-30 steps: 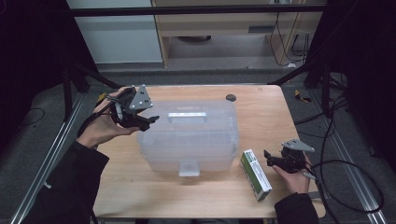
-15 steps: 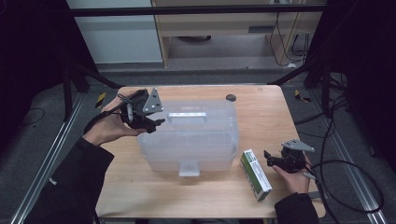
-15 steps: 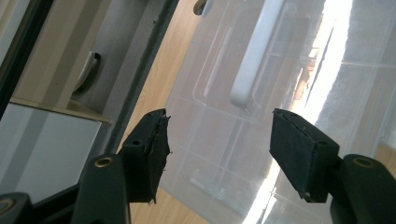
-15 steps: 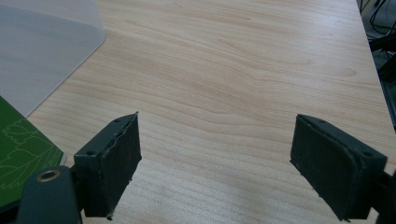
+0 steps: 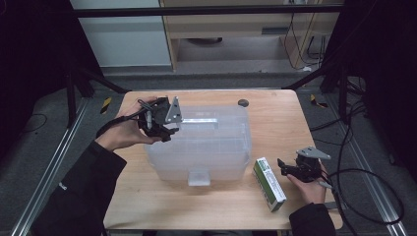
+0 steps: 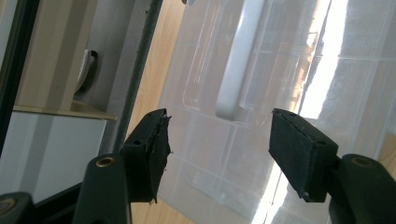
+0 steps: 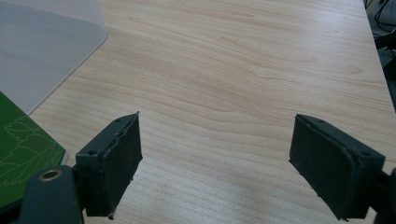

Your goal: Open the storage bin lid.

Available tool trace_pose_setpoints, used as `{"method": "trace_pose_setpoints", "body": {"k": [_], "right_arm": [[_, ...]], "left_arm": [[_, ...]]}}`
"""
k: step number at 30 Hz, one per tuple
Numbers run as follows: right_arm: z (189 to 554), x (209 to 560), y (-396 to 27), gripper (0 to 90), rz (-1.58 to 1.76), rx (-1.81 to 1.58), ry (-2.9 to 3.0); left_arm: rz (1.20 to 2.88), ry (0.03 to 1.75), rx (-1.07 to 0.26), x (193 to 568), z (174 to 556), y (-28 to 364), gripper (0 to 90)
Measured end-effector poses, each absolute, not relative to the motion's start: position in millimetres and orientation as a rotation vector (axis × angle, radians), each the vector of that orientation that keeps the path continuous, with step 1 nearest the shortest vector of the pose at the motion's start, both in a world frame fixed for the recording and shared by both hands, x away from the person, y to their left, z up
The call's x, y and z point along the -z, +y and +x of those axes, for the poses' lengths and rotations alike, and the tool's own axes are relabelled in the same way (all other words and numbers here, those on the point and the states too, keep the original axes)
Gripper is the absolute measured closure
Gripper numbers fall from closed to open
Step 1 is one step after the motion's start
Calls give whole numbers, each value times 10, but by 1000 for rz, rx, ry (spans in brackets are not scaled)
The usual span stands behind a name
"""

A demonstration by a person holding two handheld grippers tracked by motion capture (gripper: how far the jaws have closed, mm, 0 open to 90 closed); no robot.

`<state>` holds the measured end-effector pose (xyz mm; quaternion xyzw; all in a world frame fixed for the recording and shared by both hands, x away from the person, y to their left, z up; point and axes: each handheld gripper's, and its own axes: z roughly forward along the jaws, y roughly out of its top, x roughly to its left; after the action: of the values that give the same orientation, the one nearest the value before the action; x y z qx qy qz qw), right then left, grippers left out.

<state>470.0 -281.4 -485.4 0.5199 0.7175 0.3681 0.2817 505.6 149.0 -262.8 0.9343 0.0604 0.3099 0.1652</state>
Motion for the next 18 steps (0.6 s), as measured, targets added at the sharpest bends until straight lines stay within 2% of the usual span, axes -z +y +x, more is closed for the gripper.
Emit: {"method": "trace_pose_setpoints", "body": {"k": [18], "right_arm": [[4702,4858,-2809,207,1385,-986,1941]], "left_arm": [[2724,89,-916,2747,5121,1241,419]]}}
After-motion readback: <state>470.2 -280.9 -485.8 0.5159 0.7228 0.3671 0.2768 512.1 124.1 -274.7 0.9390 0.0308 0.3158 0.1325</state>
